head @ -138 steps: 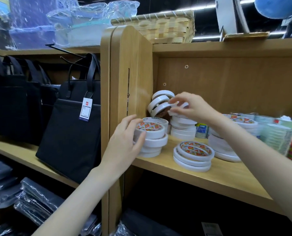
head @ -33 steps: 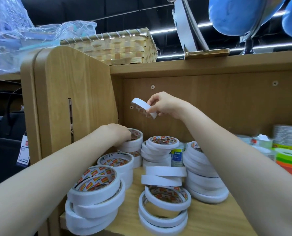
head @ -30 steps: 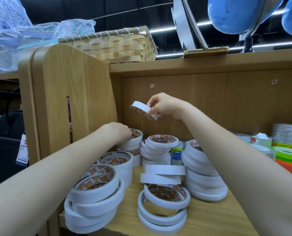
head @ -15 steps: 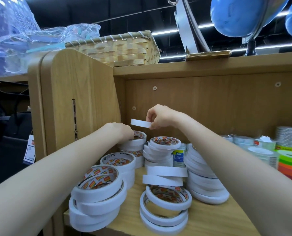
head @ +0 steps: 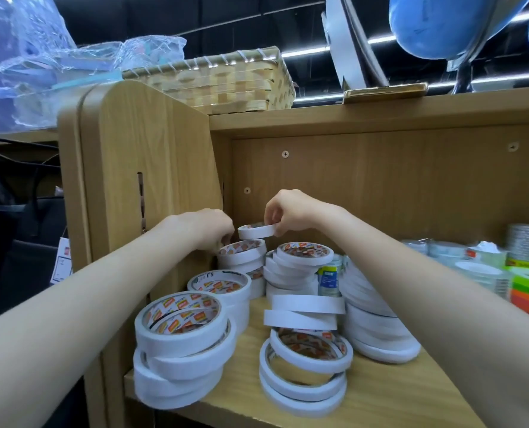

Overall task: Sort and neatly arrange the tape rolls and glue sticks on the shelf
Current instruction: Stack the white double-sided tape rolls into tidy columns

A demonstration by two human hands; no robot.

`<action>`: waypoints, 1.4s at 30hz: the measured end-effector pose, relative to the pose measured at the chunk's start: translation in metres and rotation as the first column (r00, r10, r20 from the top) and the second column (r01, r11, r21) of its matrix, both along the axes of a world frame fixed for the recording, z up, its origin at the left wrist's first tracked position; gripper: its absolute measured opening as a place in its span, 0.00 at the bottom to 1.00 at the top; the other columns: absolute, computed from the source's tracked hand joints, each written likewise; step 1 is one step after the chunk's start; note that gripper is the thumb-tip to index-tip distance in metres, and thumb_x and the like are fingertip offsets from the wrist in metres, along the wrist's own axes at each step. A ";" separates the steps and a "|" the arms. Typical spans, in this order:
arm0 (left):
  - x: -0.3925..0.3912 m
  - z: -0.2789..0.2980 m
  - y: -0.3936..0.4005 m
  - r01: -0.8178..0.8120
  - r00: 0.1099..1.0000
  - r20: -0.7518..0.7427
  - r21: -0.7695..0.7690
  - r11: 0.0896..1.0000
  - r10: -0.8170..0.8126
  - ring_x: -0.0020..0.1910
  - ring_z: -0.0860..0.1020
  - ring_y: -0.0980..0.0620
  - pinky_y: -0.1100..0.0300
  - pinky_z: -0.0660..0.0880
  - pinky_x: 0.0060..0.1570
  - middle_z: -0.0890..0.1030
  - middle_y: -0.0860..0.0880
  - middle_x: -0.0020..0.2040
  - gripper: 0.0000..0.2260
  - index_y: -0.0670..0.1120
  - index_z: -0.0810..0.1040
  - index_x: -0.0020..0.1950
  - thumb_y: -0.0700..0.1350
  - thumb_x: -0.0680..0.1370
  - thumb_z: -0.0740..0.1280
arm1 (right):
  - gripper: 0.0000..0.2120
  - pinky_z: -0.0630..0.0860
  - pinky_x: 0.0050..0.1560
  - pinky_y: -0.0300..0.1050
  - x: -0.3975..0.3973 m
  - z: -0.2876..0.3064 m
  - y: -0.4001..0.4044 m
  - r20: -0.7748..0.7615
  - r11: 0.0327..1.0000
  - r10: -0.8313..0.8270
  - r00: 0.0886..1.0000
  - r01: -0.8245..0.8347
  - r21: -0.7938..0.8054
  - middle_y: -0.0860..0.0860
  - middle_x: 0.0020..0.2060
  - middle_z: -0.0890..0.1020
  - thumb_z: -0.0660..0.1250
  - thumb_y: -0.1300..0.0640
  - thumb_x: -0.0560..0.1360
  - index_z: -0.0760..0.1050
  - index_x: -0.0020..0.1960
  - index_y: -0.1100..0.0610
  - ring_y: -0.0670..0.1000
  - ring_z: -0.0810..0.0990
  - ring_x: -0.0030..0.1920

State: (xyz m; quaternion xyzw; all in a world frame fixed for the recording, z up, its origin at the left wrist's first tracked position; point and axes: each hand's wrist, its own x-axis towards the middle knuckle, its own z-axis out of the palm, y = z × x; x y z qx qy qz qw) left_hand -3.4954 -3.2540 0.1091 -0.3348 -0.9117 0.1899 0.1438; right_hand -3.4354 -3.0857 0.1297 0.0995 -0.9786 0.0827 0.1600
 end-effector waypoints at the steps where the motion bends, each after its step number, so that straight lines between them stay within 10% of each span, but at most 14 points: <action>1: 0.002 -0.001 -0.002 0.004 1.000 -0.005 0.032 0.999 -0.004 0.53 0.76 0.46 0.55 0.75 0.51 0.77 0.45 0.54 0.13 0.43 0.77 0.58 0.43 0.74 0.67 | 0.10 0.66 0.33 0.33 -0.001 -0.001 -0.004 -0.009 1.000 0.017 1.000 -0.017 0.011 0.49 0.43 0.77 0.71 0.63 0.70 0.79 0.50 0.57 0.49 0.74 0.45; 10: 0.010 -0.002 -0.005 0.038 0.999 -0.035 0.314 0.949 -0.029 0.53 0.76 0.45 0.52 0.75 0.51 0.78 0.44 0.55 0.14 0.43 0.75 0.58 0.48 0.75 0.66 | 0.10 0.70 0.45 0.40 0.014 -0.008 -0.010 -0.022 0.999 0.001 1.000 -0.002 -0.052 0.51 0.47 0.78 0.71 0.57 0.72 0.77 0.53 0.57 0.51 0.76 0.49; 20: 0.008 -0.029 0.025 0.034 0.972 0.205 0.367 0.930 -0.117 0.47 0.74 0.48 0.57 0.71 0.45 0.78 0.46 0.52 0.11 0.48 0.71 0.50 0.46 0.73 0.70 | 0.36 0.65 0.59 0.57 0.018 -0.056 -0.021 0.005 0.909 -0.229 0.973 0.212 0.357 0.56 0.61 0.65 0.71 0.46 0.69 0.58 0.70 0.55 0.61 0.73 0.57; 31: 0.005 -0.016 0.024 -0.053 0.964 0.265 0.194 0.980 0.000 0.46 0.76 0.48 0.57 0.72 0.44 0.79 0.46 0.49 0.14 0.44 0.77 0.54 0.49 0.72 0.72 | 0.24 0.61 0.61 0.57 0.017 -0.037 -0.012 0.067 0.844 -0.320 0.945 0.252 0.474 0.51 0.48 0.72 0.76 0.53 0.67 0.63 0.52 0.53 0.57 0.75 0.56; 36: -0.002 -0.012 0.018 -0.142 0.927 0.370 0.198 0.970 0.060 0.45 0.77 0.51 0.61 0.72 0.43 0.80 0.50 0.47 0.18 0.45 0.77 0.57 0.55 0.73 0.69 | 0.25 0.60 0.65 0.58 0.019 -0.025 -0.014 0.002 0.772 -0.332 0.943 0.270 0.575 0.54 0.54 0.76 0.74 0.56 0.68 0.68 0.60 0.56 0.57 0.75 0.56; 42: 0.005 -0.012 0.021 -0.082 0.912 0.409 0.254 0.964 -0.030 0.52 0.74 0.52 0.61 0.70 0.50 0.77 0.49 0.58 0.23 0.46 0.74 0.64 0.58 0.75 0.65 | 0.20 0.63 0.53 0.53 0.024 -0.024 -0.005 0.115 0.907 -0.220 0.969 0.160 0.390 0.50 0.48 0.76 0.73 0.46 0.68 0.70 0.53 0.54 0.52 0.71 0.49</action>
